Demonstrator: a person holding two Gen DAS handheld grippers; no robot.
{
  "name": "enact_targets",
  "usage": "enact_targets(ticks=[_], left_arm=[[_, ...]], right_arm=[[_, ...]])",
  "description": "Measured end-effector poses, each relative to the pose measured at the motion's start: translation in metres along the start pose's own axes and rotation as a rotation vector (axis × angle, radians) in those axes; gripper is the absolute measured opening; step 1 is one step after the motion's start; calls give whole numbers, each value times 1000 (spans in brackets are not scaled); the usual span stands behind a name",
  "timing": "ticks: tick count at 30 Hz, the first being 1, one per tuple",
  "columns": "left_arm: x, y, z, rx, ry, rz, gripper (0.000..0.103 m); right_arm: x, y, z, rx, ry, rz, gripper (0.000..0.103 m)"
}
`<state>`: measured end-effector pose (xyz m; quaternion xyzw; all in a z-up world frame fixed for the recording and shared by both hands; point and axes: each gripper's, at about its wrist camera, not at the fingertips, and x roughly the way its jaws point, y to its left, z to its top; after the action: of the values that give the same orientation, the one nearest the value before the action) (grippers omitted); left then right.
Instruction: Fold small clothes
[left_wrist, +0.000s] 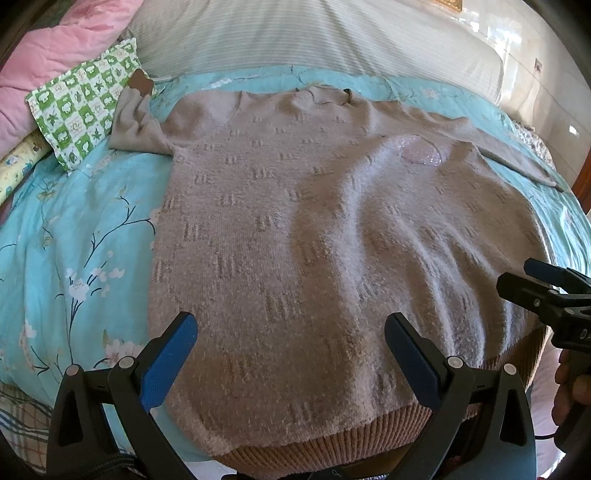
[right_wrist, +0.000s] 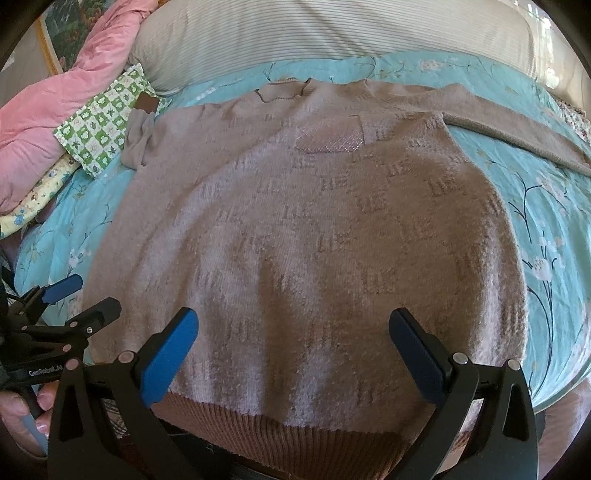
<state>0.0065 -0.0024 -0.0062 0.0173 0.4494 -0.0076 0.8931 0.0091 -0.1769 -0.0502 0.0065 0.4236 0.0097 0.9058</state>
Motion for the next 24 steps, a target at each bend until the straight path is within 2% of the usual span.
enact_targets(ticks=[17,22,24], left_arm=[[21,-1,21,3,44,-10,102],[30,2,41,4,35,5,102],[36,4,53,13,19,20,102]], right_arm=[[-5,-39,16,67,-27,8,103],[-13,-75,29,115,-55,-3,103],[-19,-98,37,138,-75,-43,103]])
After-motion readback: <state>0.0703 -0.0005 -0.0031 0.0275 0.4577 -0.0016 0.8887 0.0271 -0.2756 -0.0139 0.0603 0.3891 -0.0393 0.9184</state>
